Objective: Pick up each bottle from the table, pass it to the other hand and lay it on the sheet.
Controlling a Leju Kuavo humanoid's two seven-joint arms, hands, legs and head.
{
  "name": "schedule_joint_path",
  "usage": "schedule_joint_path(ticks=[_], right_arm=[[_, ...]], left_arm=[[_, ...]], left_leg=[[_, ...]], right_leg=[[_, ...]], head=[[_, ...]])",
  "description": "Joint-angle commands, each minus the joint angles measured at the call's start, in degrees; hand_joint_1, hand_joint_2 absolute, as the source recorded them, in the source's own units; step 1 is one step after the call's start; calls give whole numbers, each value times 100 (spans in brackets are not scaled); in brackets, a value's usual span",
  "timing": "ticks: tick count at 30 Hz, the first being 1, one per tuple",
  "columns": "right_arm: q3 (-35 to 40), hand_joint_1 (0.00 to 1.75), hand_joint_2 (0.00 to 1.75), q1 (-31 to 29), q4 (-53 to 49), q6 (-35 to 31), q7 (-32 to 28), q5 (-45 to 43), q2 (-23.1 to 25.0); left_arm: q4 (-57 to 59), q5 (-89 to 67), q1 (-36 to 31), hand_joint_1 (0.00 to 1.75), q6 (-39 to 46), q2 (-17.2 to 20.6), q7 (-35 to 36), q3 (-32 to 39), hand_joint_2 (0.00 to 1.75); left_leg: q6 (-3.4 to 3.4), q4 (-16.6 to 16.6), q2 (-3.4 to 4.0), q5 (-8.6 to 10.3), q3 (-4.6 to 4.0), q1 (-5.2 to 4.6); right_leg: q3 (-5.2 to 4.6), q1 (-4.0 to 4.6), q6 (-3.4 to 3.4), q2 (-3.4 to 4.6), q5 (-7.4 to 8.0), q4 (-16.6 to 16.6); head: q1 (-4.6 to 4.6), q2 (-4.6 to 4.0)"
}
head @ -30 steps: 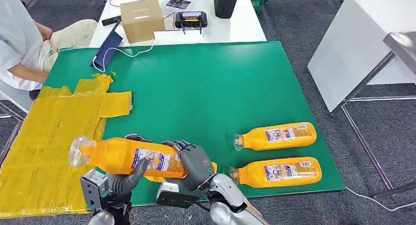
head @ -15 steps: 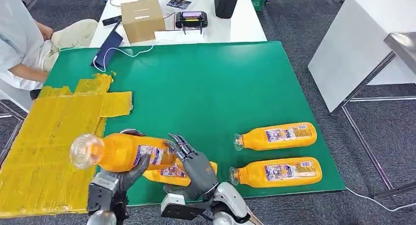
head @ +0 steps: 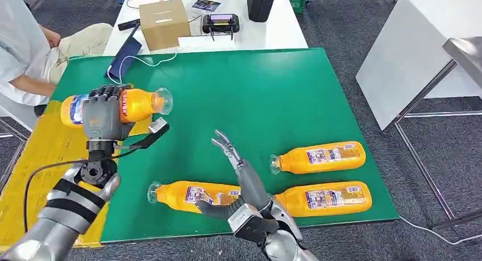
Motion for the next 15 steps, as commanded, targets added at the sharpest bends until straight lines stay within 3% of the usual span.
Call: schedule_joint_path(ticks=[1,9,15], right_arm=[[64,0,175,-269,21,166,-31,-186,-213],[64,0,175,-269,21,166,-31,-186,-213],[159,0,175,-334,50,208,-13,-185,-263]], left_arm=[[2585,99,-1205,175,175,127,-490,-851,175],[2585,99,-1205,175,175,127,-490,-851,175],[3781,209,-1516,175,-963,-59,-683,-492,175]], left_leg=[[-3,2,-12,-7,13,7],[-5,7,-17,-9,-2,7],[-3,4,-7,-4,-10,4]], right_leg=[[15,1,-6,31,-5,-2],[2,3,-7,30,-7,1],[-9,2,-5,29,-1,1]], head=[[-2,0],[0,0],[0,0]])
